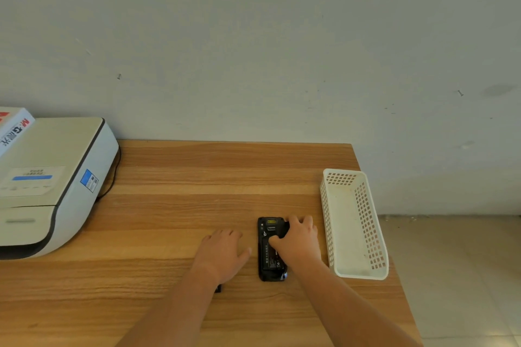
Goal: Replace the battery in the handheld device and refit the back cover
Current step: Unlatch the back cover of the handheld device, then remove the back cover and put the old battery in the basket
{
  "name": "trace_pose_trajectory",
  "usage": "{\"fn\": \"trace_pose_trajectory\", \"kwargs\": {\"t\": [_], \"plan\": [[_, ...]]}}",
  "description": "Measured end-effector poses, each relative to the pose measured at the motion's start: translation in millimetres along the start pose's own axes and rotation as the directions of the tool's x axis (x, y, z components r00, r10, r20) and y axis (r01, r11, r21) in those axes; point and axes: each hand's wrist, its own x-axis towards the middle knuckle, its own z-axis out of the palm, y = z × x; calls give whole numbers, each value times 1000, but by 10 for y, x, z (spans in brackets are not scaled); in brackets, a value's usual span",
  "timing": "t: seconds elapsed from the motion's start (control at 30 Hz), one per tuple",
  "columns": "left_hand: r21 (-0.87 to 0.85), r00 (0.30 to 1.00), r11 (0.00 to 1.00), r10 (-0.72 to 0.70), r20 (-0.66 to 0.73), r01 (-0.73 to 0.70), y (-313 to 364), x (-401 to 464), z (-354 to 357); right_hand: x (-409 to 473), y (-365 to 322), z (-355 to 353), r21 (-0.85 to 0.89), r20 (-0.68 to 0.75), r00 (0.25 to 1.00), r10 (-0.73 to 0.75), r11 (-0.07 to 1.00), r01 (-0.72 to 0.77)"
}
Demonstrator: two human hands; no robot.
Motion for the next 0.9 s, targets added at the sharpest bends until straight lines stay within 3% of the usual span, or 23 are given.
{"fn": "trace_pose_trajectory", "kwargs": {"t": [0.37, 0.9], "plan": [[-11, 996, 1000, -3, 87, 4, 105, 20, -67, 54, 250, -96, -183, 76, 990, 115, 978, -99], [-18, 997, 1000, -18, 78, 20, 143, -35, 54, 83, 451, 188, -221, 86, 991, 102, 972, -81]]}}
